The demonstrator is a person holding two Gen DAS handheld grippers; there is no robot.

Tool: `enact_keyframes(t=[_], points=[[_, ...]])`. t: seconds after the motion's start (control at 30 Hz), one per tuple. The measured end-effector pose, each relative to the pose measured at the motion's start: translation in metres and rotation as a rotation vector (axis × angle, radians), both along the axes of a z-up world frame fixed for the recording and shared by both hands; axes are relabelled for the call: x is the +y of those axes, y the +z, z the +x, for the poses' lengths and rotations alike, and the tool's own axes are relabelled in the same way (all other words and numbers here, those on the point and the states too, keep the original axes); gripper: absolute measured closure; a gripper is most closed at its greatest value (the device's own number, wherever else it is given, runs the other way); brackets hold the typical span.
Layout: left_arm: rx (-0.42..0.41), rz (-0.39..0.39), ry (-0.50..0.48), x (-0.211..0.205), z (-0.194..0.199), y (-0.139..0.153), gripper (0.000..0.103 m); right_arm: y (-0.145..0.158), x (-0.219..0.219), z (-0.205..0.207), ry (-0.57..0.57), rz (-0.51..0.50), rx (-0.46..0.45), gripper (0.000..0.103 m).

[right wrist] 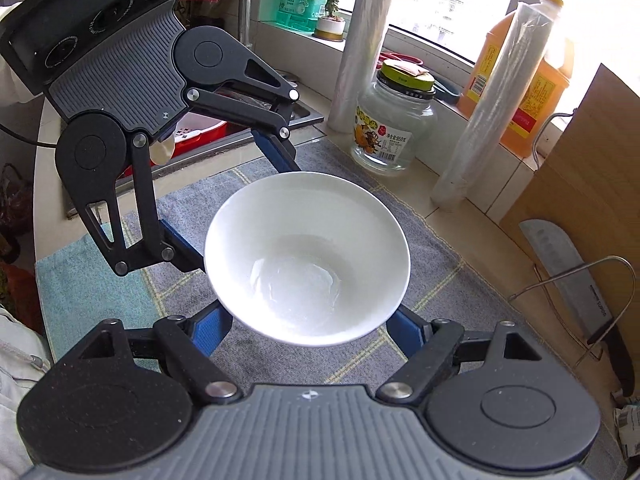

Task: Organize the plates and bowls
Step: 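Carry the plain white bowl with both tools and lower it onto the bowl stack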

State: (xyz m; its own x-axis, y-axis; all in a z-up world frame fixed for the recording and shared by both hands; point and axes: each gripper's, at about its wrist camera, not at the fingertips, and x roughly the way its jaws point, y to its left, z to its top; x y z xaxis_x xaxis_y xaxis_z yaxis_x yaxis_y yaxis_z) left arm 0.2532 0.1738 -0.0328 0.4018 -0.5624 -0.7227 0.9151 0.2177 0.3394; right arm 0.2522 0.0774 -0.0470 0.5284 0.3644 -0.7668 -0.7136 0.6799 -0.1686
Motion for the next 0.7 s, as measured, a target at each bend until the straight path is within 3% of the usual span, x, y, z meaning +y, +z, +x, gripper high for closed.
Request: enact_keyframes(t=[0.7], points=[[-0.051, -0.02, -0.194, -0.115, -0.003, 0.011, 0.027, 0.017, -0.109, -0.037, -0.216, -0.045, -0.045, 0.016]])
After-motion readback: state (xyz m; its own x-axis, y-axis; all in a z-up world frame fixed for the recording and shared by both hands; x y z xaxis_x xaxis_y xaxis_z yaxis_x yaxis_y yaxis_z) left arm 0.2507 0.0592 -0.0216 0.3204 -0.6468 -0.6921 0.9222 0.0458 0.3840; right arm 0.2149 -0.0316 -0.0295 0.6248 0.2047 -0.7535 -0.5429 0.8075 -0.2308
